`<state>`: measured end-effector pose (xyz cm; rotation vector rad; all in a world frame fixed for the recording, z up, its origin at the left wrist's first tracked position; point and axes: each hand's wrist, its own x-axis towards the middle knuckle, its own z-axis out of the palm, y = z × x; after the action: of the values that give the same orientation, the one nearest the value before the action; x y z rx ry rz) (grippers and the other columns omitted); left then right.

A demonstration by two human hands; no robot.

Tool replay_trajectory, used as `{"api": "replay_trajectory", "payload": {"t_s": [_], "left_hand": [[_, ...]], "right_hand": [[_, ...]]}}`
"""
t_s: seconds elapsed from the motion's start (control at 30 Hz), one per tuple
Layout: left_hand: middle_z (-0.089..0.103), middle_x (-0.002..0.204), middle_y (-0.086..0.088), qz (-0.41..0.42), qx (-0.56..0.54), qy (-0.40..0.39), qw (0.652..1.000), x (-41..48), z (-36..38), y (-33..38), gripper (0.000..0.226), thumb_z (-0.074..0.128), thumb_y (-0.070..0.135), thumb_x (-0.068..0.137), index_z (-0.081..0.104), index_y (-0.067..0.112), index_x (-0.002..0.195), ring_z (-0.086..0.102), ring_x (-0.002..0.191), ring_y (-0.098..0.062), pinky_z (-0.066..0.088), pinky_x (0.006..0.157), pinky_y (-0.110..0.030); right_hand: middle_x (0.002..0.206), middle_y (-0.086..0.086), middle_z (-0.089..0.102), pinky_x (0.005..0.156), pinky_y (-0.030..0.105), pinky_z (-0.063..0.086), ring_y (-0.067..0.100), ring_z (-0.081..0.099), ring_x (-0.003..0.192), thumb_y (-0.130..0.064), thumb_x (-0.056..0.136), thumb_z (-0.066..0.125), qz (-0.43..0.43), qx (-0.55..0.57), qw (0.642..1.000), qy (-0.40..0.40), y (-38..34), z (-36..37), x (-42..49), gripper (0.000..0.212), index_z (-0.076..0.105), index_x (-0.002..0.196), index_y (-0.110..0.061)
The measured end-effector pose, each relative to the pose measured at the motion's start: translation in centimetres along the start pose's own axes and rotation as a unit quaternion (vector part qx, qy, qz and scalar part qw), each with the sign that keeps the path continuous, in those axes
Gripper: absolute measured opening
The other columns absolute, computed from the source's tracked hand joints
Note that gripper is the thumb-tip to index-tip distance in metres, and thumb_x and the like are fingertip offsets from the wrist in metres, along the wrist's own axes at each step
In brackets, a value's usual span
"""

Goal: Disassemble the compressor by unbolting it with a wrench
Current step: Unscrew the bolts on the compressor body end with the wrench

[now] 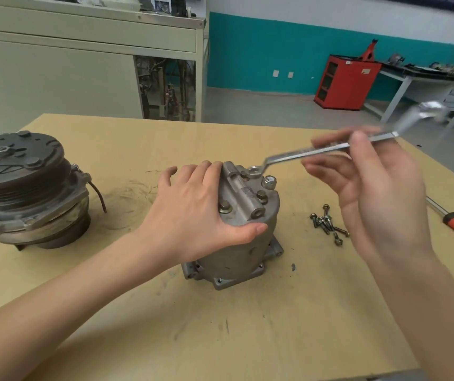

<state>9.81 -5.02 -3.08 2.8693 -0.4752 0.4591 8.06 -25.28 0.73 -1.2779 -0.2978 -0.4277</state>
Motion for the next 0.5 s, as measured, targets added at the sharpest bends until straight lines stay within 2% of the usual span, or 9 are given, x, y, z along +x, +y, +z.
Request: {"api": "replay_trajectory", "payload": {"t_s": [0.1,0.23,0.37,0.5], "left_hand": [[0.047,0.141,0.003,-0.002,-0.001,0.0,1.0,0.0,0.0,0.1,0.121,0.011,0.094,0.055,0.034,0.014,0.144,0.04,0.13,-0.018,0.022,0.112,-0.043],[0.049,0.139,0.002,-0.006,0.0,0.001,1.0,0.1,0.0,0.1,0.121,0.012,0.093,0.054,0.036,0.013,0.142,0.041,0.13,-0.019,0.022,0.112,-0.043],[0.049,0.139,0.001,-0.005,0.001,0.001,1.0,0.1,0.0,0.1,0.121,0.012,0.093,0.055,0.037,0.013,0.142,0.042,0.129,-0.019,0.022,0.112,-0.044],[0.05,0.139,0.001,-0.004,0.001,0.002,1.0,0.1,0.0,0.1,0.121,0.012,0.094,0.056,0.038,0.012,0.142,0.042,0.129,-0.019,0.023,0.111,-0.043]], "right_hand": [[0.089,0.005,0.07,0.07,0.026,0.057,0.025,0.072,0.077,-0.013,0.099,0.041,-0.1,-0.037,0.993,0.058,1.3,-0.3,-3.8,0.013,0.053,0.093,-0.014],[0.097,0.005,0.068,0.074,0.029,0.057,0.028,0.072,0.085,-0.02,0.101,0.045,-0.176,-0.055,0.982,0.03,2.6,-0.3,-6.1,0.009,0.051,0.097,-0.015],[0.103,0.004,0.065,0.078,0.032,0.057,0.027,0.071,0.091,-0.019,0.101,0.043,-0.214,-0.089,0.973,-0.008,3.2,-0.2,-6.8,0.01,0.053,0.102,-0.02],[0.105,0.005,0.066,0.08,0.034,0.057,0.027,0.07,0.093,-0.009,0.097,0.039,-0.201,-0.108,0.974,-0.01,3.8,-0.8,-7.0,0.014,0.052,0.1,-0.015]]}}
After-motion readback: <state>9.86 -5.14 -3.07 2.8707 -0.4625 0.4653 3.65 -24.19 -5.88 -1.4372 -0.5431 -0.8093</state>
